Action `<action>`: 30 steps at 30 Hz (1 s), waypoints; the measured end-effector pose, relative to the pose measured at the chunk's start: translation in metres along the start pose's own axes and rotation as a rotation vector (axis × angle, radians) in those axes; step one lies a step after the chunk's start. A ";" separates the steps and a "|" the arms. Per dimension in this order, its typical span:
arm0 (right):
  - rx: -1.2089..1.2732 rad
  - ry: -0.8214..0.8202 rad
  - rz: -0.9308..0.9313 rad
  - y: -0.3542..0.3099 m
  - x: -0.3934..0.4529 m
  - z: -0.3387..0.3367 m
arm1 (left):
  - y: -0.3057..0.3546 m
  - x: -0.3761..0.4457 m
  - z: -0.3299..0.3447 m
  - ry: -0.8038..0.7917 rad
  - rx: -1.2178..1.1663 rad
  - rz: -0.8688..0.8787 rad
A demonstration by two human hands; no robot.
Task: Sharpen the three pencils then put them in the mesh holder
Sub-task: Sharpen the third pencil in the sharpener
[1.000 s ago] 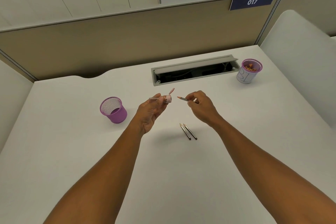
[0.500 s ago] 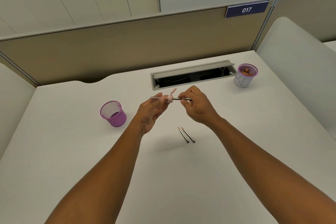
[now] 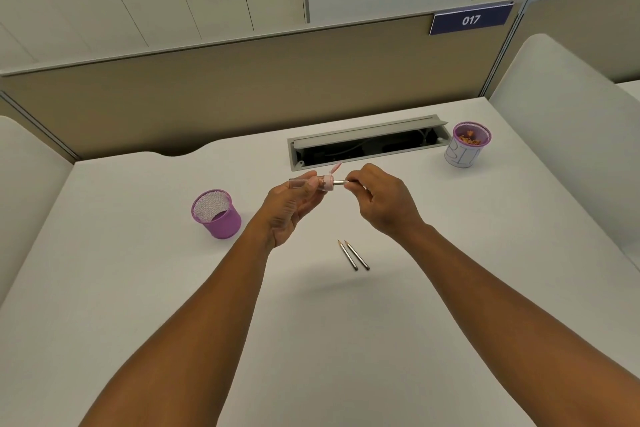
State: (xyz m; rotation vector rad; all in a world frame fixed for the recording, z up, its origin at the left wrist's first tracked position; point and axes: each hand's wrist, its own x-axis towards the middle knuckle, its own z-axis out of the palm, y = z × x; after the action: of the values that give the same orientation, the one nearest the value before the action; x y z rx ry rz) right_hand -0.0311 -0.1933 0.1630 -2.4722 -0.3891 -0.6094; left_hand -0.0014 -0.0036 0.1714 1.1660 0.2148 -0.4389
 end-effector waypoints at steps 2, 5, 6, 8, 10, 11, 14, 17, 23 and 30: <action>-0.113 0.022 -0.040 0.000 -0.003 0.000 | 0.000 -0.001 0.002 -0.002 0.004 0.007; -0.204 0.073 -0.039 -0.005 -0.004 0.001 | -0.001 -0.002 0.005 0.001 -0.003 0.029; -0.199 0.089 -0.018 -0.008 -0.004 0.000 | -0.001 -0.002 0.007 -0.003 -0.008 0.037; -0.163 0.093 0.057 -0.015 -0.002 -0.004 | -0.001 -0.001 0.009 -0.014 -0.018 0.051; -0.160 0.005 0.201 -0.025 0.003 -0.007 | 0.000 -0.001 0.010 -0.024 -0.031 0.056; -0.176 -0.081 0.270 -0.029 0.006 -0.009 | 0.001 -0.001 0.010 -0.029 -0.040 0.059; 0.026 -0.375 0.561 -0.038 0.025 -0.025 | 0.002 -0.003 0.010 -0.032 -0.066 0.063; 0.333 -0.434 0.753 -0.043 0.037 -0.040 | 0.001 -0.005 0.013 -0.018 -0.122 0.063; 0.367 -0.309 0.450 -0.031 0.025 -0.037 | 0.011 -0.006 0.013 -0.020 -0.100 0.089; -0.165 0.023 -0.036 -0.007 -0.001 -0.028 | 0.009 -0.009 0.018 -0.003 -0.078 0.080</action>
State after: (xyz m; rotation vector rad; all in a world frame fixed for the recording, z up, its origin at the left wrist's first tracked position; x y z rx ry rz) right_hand -0.0440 -0.2035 0.1865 -2.6169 -0.3891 -0.7105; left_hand -0.0066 -0.0157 0.1896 1.0939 0.1809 -0.3587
